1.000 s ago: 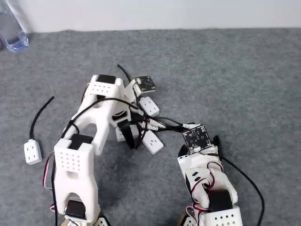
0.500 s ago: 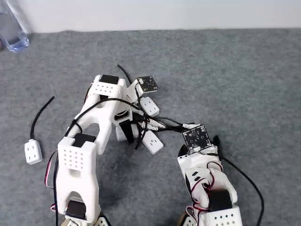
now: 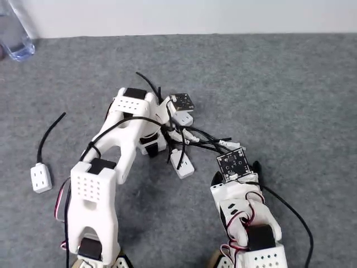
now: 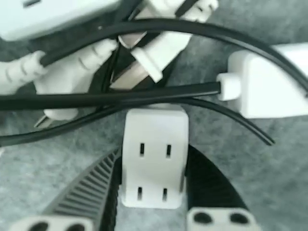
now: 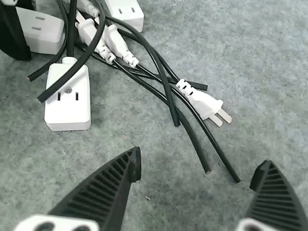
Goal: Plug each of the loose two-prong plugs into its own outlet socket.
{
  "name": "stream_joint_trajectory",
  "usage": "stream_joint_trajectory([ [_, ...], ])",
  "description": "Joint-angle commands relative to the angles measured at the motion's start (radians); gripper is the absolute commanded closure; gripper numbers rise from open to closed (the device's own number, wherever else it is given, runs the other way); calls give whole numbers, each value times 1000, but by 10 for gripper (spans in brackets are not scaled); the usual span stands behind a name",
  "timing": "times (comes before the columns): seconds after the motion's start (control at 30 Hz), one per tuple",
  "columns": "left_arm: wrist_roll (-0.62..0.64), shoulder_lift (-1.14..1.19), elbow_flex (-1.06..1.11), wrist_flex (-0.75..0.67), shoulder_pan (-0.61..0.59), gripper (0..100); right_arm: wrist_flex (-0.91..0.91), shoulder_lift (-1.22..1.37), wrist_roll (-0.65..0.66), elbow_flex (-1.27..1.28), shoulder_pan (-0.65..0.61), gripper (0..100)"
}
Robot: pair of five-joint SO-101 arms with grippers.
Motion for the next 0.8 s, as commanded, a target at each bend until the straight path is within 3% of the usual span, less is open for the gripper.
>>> stream_joint_trajectory([
  [0.0, 74, -14, -200, 138, -23, 987, -24, 5, 14, 15, 1, 645],
  [0.1, 89, -14, -354, 281, -23, 987, -25, 5, 14, 15, 1, 645],
  [0.43, 296, -94, -461, 276, -106, 987, -27, 5, 14, 15, 1, 647],
  [0.57, 296, -219, -331, 276, -144, 987, -28, 5, 14, 15, 1, 647],
  [0.77, 293, -477, 74, 276, -150, 987, -31, 5, 14, 15, 1, 648],
])
